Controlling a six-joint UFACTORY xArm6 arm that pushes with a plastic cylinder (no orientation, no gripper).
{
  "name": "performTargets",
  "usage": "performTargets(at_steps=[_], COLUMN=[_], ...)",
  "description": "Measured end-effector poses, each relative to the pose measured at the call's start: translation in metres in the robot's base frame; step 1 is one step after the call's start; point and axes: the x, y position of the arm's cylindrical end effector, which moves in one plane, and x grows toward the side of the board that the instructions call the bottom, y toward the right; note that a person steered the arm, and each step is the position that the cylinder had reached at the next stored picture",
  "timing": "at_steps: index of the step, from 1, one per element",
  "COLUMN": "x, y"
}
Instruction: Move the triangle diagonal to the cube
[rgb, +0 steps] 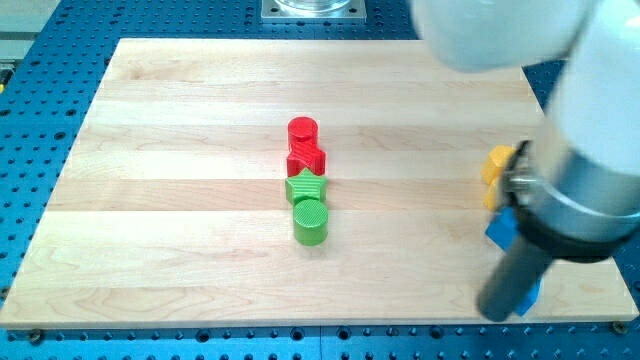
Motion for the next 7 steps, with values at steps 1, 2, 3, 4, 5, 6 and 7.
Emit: performTargets(at_steps=[1, 2, 3, 4, 5, 6, 7], x=[0.000, 0.000, 0.000, 0.000, -0.001, -0.001, -0.009], y=[0.013, 0.018, 0.016, 0.022, 0.061, 0.077, 0.131])
